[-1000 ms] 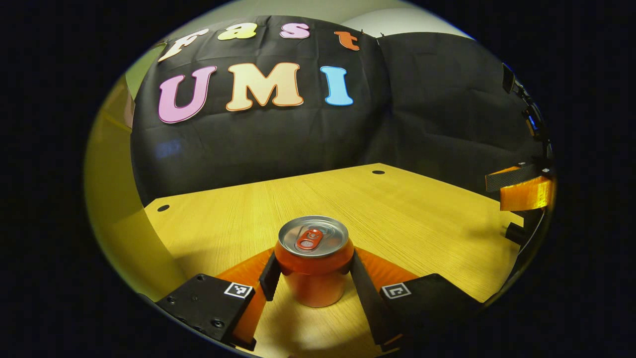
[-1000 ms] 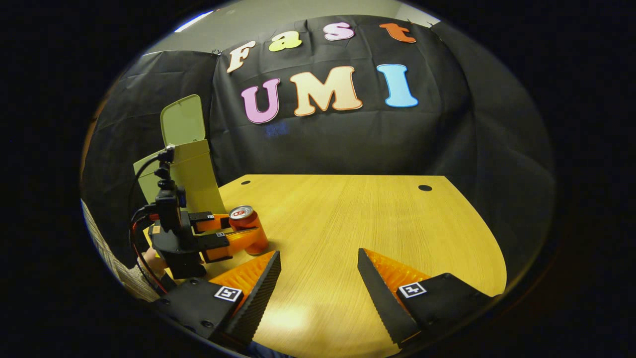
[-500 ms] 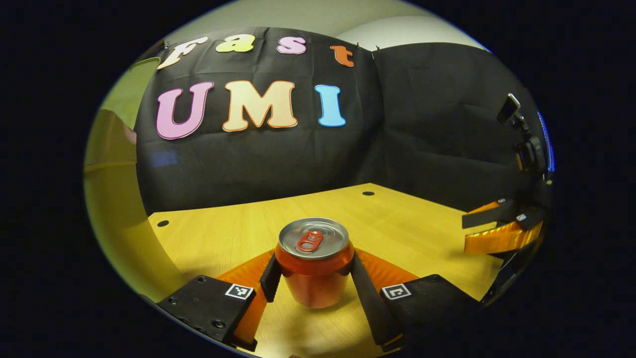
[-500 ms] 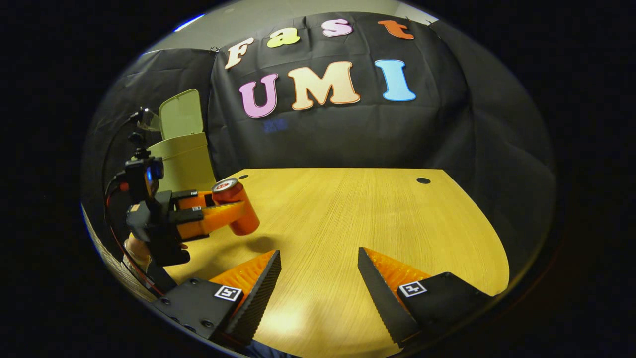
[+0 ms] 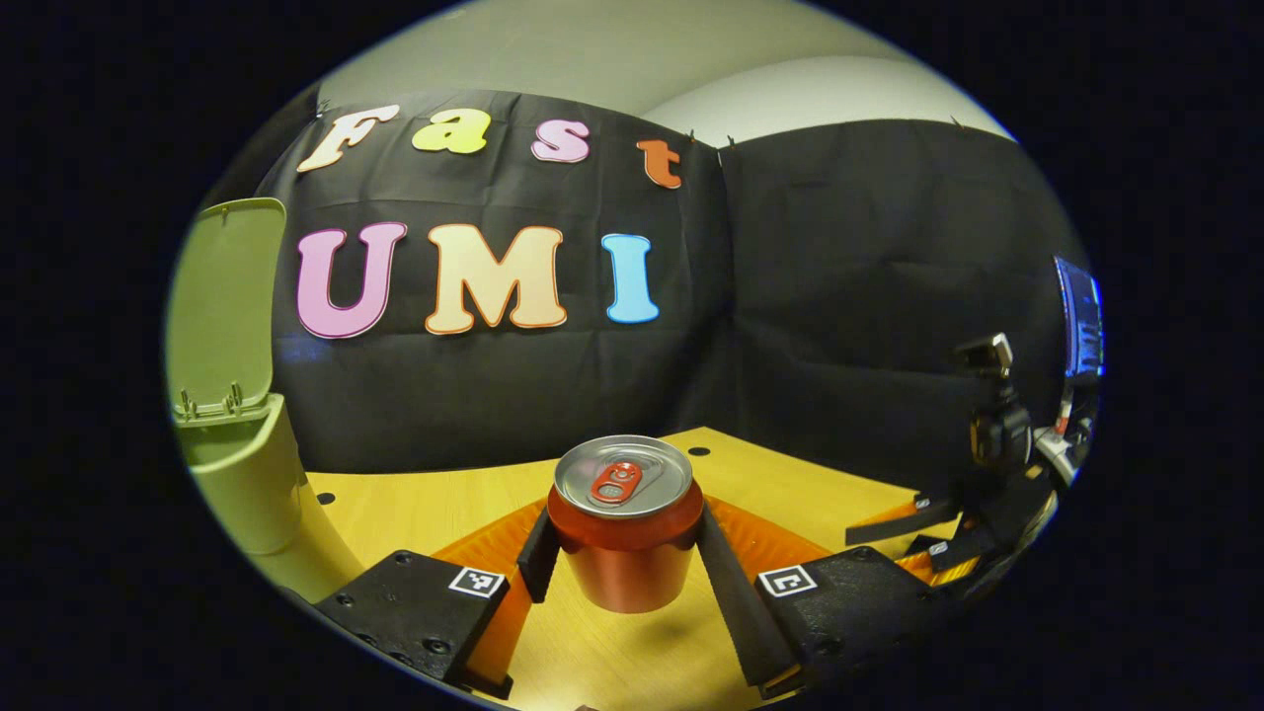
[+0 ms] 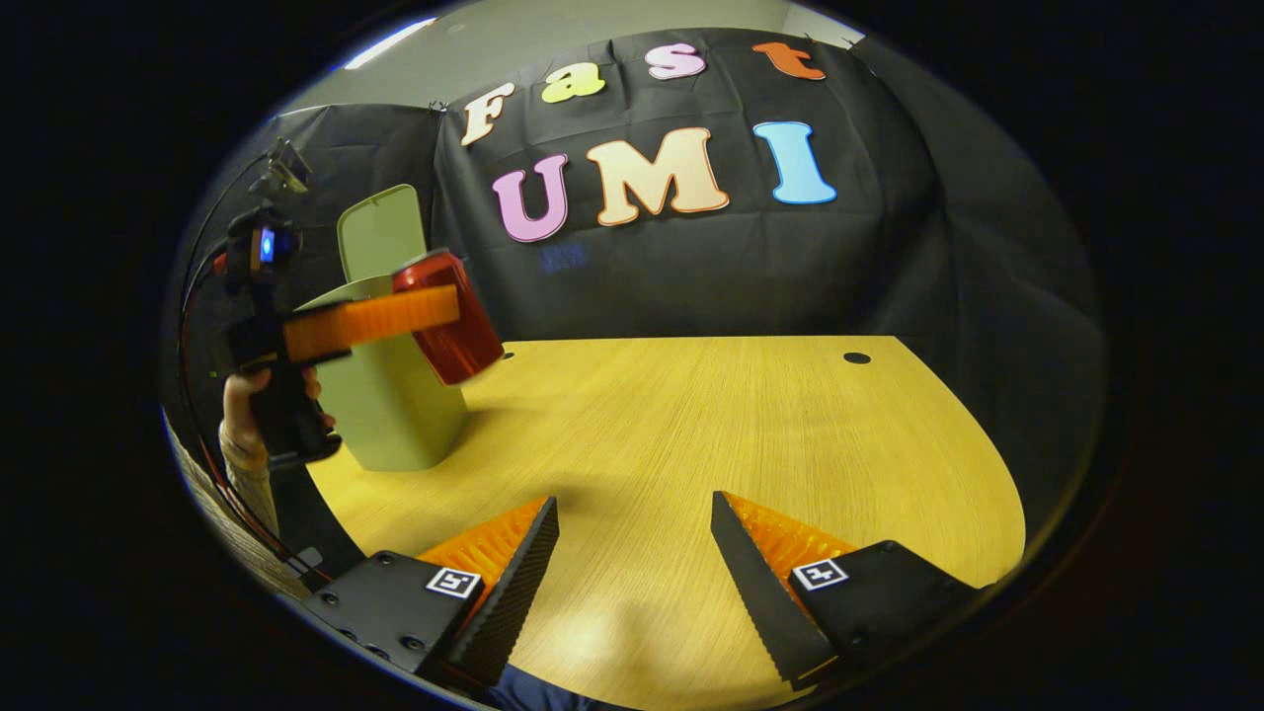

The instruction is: Press the lid of the desktop garbage bin to open it, pick up the crumpled paper on the desktop and throw it into the bin, then pick up the pop can on the desktop and drop it into the bin, and finally close the garbage bin lid.

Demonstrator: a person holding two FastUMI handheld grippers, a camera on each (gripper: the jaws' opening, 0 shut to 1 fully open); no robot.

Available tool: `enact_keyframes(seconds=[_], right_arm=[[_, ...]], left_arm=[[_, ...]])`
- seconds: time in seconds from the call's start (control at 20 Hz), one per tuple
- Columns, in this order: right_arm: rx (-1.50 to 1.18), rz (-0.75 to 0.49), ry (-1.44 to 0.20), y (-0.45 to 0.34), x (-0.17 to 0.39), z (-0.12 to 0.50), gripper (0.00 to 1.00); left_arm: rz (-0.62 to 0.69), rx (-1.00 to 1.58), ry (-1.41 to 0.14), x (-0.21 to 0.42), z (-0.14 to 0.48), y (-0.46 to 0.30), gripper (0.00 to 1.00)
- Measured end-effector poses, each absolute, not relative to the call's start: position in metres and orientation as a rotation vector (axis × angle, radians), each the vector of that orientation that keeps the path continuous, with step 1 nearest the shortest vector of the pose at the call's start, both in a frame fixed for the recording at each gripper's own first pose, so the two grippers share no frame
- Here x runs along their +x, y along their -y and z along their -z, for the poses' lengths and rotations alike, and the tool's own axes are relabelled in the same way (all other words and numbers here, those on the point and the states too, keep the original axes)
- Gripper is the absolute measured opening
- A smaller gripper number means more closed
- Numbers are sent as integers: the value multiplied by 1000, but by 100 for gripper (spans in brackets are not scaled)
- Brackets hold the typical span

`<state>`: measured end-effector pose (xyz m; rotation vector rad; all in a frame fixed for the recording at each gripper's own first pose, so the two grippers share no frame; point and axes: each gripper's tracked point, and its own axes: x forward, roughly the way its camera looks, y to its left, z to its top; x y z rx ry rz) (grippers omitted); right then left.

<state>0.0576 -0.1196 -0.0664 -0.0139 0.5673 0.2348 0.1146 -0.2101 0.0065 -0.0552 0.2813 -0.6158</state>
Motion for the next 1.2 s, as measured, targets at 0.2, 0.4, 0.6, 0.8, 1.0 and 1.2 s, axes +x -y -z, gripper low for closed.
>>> enact_keyframes(seconds=[0.2, 0.4, 0.6, 0.8, 1.0, 1.2], right_arm=[[-20, -245, -545, 120, 58, 65, 98], [-21, -254, -538, 120, 56, 66, 98], [-32, -260, -548, 117, 56, 68, 98], [-40, -273, -548, 113, 56, 66, 98], [-43, -284, -549, 106, 58, 64, 98], [-56, -285, -554, 102, 58, 63, 98]], left_arm=[[628, -128, -267, 122, -56, 188, 78], [547, -87, -202, 142, -101, 148, 78], [450, -64, -158, 153, -136, 102, 78], [370, -10, -170, 156, -149, 56, 78], [284, 68, -175, 163, -156, 16, 77], [245, 104, -236, 165, -144, -15, 77]])
